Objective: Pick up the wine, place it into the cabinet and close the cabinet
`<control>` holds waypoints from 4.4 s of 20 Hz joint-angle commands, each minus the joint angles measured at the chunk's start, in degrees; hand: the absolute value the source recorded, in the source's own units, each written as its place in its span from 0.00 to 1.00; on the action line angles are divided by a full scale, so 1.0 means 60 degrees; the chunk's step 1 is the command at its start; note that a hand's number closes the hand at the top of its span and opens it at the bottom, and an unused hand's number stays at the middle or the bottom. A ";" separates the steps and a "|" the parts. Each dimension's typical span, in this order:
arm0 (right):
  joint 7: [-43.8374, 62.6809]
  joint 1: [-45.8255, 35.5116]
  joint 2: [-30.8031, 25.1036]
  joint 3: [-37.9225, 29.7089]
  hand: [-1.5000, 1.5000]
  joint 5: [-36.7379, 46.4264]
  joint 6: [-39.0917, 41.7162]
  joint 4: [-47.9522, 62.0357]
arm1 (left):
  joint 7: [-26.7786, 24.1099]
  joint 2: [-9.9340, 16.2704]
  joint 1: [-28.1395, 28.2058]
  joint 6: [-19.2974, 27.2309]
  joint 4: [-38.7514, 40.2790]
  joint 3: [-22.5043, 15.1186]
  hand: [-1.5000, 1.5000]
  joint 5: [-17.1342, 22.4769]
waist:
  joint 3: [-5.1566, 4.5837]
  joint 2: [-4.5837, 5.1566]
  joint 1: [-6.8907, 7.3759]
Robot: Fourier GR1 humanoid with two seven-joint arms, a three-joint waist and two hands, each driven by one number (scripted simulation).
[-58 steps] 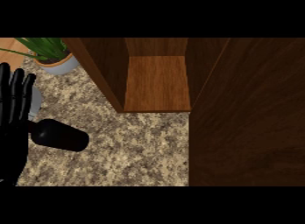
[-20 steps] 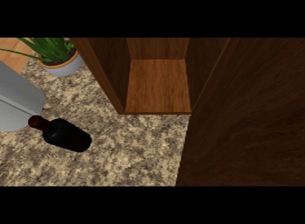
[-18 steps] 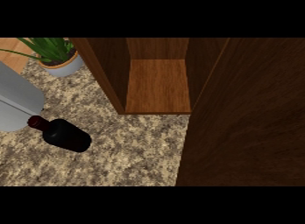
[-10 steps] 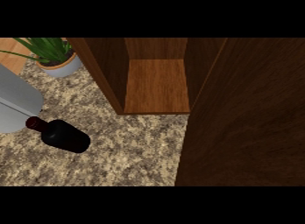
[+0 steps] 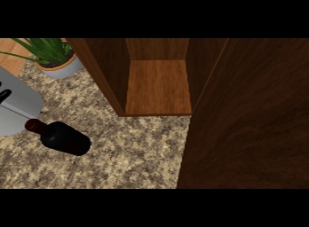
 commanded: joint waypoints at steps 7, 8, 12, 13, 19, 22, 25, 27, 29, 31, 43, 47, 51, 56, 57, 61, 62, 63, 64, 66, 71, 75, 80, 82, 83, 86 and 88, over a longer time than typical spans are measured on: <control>0.1354 -0.0628 -0.0321 0.0487 0.00 0.1517 -0.0795 -0.1666 | -0.1494 -0.1069 -0.0053 -0.0973 0.1303 -0.0029 0.00 -0.2361 | -0.0015 -0.0007 0.0043; 0.1275 -0.0594 -0.0462 0.0285 0.00 0.1225 -0.0706 -0.1734 | -0.1597 -0.1020 -0.0012 -0.1313 0.1656 0.0009 0.00 -0.2310 | -0.0007 0.0004 0.0053; 0.0841 -0.0333 -0.0900 -0.0123 0.00 0.0736 -0.0550 -0.1588 | -0.2447 -0.1120 -0.0082 -0.1923 0.2834 0.0245 0.00 -0.3392 | 0.0000 0.0028 0.0034; 0.0864 -0.0095 -0.0925 0.0634 0.00 0.1287 -0.0637 -0.1776 | -0.2558 -0.1104 -0.0394 -0.1590 0.2764 0.0348 0.00 -0.3645 | 0.0000 0.0005 0.0006; 0.0606 0.0338 -0.1359 0.0673 0.00 0.1026 -0.0726 -0.2059 | -0.3904 -0.1446 -0.0398 -0.2054 0.3969 0.0386 0.00 -0.5102 | 0.0004 0.0005 -0.0025; 0.0929 -0.0407 -0.1155 0.0666 0.00 0.1392 -0.1167 -0.1751 | -0.4770 -0.1399 -0.0194 -0.2567 0.4463 0.0416 0.00 -0.5732 | -0.0007 0.0004 0.0016; 0.1151 -0.0911 -0.0842 0.0956 0.00 0.1641 -0.1564 -0.1321 | -0.5427 -0.1182 -0.0351 -0.2862 0.5441 0.0501 0.00 -0.6246 | -0.0011 0.0012 0.0045; 0.0830 -0.0305 -0.1321 0.1068 0.00 0.1486 -0.1346 -0.1643 | -0.5594 -0.1263 -0.0548 -0.2599 0.5547 0.0217 0.00 -0.6845 | -0.0001 0.0008 0.0002; 0.0867 -0.0001 -0.1634 0.0868 0.00 0.1207 -0.1348 -0.2090 | -0.6128 -0.1276 -0.0507 -0.2658 0.5894 0.0225 0.00 -0.7077 | -0.0003 0.0002 -0.0042; 0.0504 -0.0002 -0.1412 0.1297 0.00 0.1409 -0.1545 -0.1687 | -0.6743 -0.1368 -0.0959 -0.2366 0.6724 0.0073 0.00 -0.7706 | -0.0011 0.0017 -0.0095; 0.0707 -0.0885 -0.1746 0.0922 0.00 0.0928 -0.1673 -0.1505 | -0.8112 -0.1011 -0.2638 -0.1785 0.9733 -0.0484 0.00 -0.8751 | -0.0023 0.0056 -0.0164; 0.0388 -0.0707 -0.1753 0.1131 0.00 0.1056 -0.1924 -0.1148 | -0.8787 -0.1080 -0.2133 -0.2431 1.0231 -0.0809 0.00 -0.8784 | -0.0026 0.0044 -0.0157; 0.0288 -0.0599 -0.1947 0.1188 0.00 0.1085 -0.1998 -0.1290 | -0.8906 -0.1033 -0.2248 -0.2575 1.0543 -0.1007 0.00 -0.8775 | -0.0025 0.0034 -0.0149; 0.0349 -0.0380 -0.2278 0.1282 0.00 0.1089 -0.2084 -0.1504 | -0.9315 -0.1104 -0.2486 -0.2282 1.0903 -0.1281 0.00 -0.8960 | -0.0025 0.0032 -0.0193; 0.0647 -0.0721 -0.2300 0.0882 0.00 0.0828 -0.2088 -0.1514 | -0.9603 -0.1084 -0.2178 -0.2425 1.0918 -0.1381 0.00 -0.9011 | -0.0033 0.0042 -0.0141; 0.0672 -0.0794 -0.2493 0.0767 0.00 0.0644 -0.2034 -0.1502 | -0.9778 -0.1373 -0.2548 -0.2096 1.1046 -0.1525 0.00 -0.8946 | -0.0033 0.0044 -0.0177; 0.0388 -0.0829 -0.2215 0.1078 0.00 0.0861 -0.2218 -0.1264 | -0.9847 -0.1557 -0.2563 -0.1852 1.1047 -0.1582 0.00 -0.8971 | -0.0027 0.0035 -0.0134; 0.0544 -0.0831 -0.2462 0.0936 0.00 0.0757 -0.2093 -0.1478 | -0.9634 -0.1270 -0.2656 -0.2238 1.1023 -0.1353 0.00 -0.8590 | -0.0022 0.0016 -0.0116; 0.0540 -0.0552 -0.2521 0.1297 0.00 0.1015 -0.2193 -0.1661 | -0.9645 -0.1434 -0.2512 -0.2046 1.1142 -0.1309 0.00 -0.8507 | -0.0024 -0.0005 -0.0167; 0.0273 -0.0568 -0.2557 0.1020 0.00 0.0658 -0.2179 -0.1519 | -0.9830 -0.1519 -0.2639 -0.2146 1.1248 -0.1402 1.00 -0.8490 | -0.0023 0.0028 -0.0185; 0.0480 -0.0560 -0.2679 0.1126 0.00 0.0818 -0.2362 -0.1747 | -1.0259 -0.1440 -0.2482 -0.2007 1.1299 -0.1642 1.00 -0.8632 | -0.0024 0.0008 -0.0149; 0.0053 -0.0501 -0.2637 0.1148 0.00 0.0703 -0.2483 -0.1298 | -1.0861 -0.1404 -0.2538 -0.1733 1.1112 -0.1829 1.00 -0.8750 | -0.0020 0.0023 -0.0091; -0.0024 -0.0100 -0.2889 0.1373 0.00 0.0921 -0.2624 -0.1636 | -1.0746 -0.2464 -0.1522 0.1714 1.0309 -0.1483 1.00 -0.8600 | 0.0008 -0.0051 0.0110; -0.0216 0.0166 -0.3045 0.1567 0.00 0.1080 -0.2642 -0.1662 | -1.0834 -0.3046 -0.1389 0.2725 0.9772 -0.1504 1.00 -0.8605 | 0.0013 -0.0054 0.0095; -0.0466 -0.0047 -0.2860 0.1616 0.00 0.1001 -0.2607 -0.1239 | -1.0711 -0.3488 -0.1355 0.3152 0.9619 -0.1672 1.00 -0.8699 | 0.0015 -0.0028 0.0132; -0.0576 0.0650 -0.3160 0.1654 0.00 0.0977 -0.2698 -0.2001 | -1.0538 -0.3120 -0.1021 0.2685 0.8889 -0.1820 1.00 -0.8620 | 0.0020 -0.0026 0.0109; -0.0126 0.0182 -0.3364 0.0997 0.00 0.0736 -0.2675 -0.2108 | -1.0478 -0.3500 -0.0601 0.2602 0.8473 -0.2158 1.00 -0.8676 | 0.0017 -0.0038 0.0136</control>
